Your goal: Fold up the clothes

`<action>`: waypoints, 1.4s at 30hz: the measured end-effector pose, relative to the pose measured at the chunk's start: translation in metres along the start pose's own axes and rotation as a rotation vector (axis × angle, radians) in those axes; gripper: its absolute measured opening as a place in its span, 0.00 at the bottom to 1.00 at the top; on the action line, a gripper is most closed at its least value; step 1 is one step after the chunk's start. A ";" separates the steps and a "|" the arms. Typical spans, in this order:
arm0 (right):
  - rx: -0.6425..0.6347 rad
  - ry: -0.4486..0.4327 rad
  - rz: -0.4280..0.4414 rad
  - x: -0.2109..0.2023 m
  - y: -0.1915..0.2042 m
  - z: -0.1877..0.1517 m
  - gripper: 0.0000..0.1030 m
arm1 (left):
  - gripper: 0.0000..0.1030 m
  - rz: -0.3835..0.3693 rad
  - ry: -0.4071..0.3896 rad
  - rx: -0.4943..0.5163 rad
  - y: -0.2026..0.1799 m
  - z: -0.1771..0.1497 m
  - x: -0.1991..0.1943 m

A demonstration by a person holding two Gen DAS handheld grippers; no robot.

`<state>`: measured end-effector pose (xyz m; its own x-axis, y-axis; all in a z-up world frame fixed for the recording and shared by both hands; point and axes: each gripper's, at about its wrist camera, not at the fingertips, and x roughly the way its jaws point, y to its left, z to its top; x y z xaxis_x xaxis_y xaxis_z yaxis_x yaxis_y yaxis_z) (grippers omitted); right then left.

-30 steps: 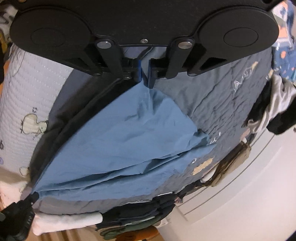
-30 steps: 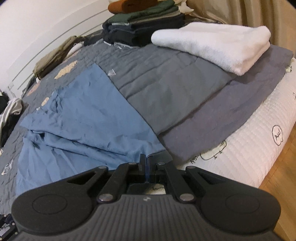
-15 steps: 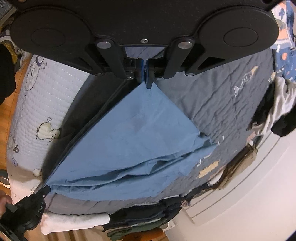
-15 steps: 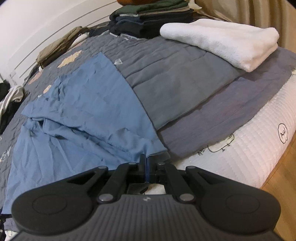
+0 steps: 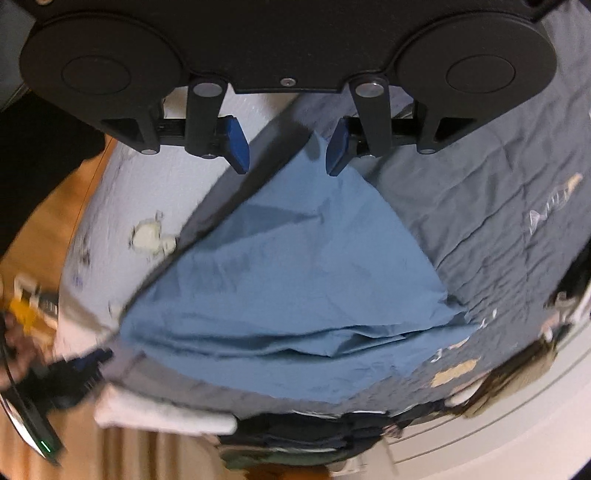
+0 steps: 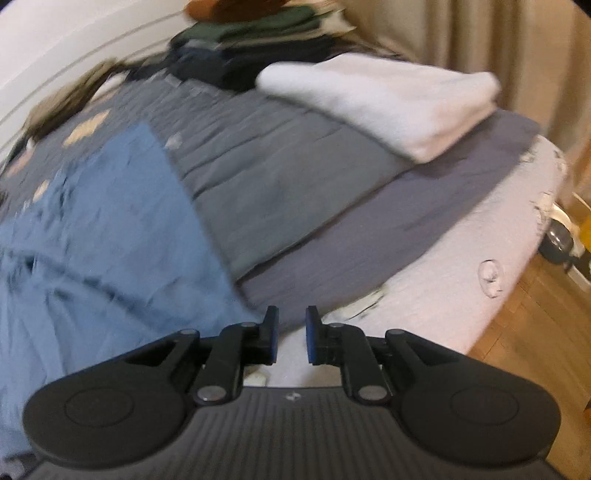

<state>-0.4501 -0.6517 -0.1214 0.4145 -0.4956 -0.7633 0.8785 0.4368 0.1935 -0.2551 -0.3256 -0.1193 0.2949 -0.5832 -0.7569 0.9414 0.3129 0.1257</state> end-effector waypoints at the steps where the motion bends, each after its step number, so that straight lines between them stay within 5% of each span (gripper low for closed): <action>1: 0.032 -0.012 0.016 -0.003 -0.006 0.002 0.13 | 0.45 -0.003 -0.005 -0.028 0.004 0.001 -0.001; 16: -0.043 -0.081 0.278 -0.015 0.043 0.006 0.23 | 0.49 -0.021 -0.114 -0.189 0.025 0.012 -0.019; 23: -0.150 -0.129 0.393 -0.028 0.091 0.010 0.26 | 0.51 -0.016 -0.206 -0.359 0.064 0.033 -0.031; 34: -0.289 -0.132 0.519 -0.020 0.166 0.036 0.27 | 0.53 -0.026 -0.285 -0.421 0.132 0.089 -0.011; 42: -0.419 -0.141 0.559 0.020 0.240 0.066 0.37 | 0.54 -0.042 -0.266 -0.466 0.162 0.075 0.015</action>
<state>-0.2151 -0.6059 -0.0492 0.8279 -0.1930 -0.5265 0.3721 0.8915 0.2583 -0.0862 -0.3398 -0.0627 0.3469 -0.7533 -0.5588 0.7986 0.5496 -0.2452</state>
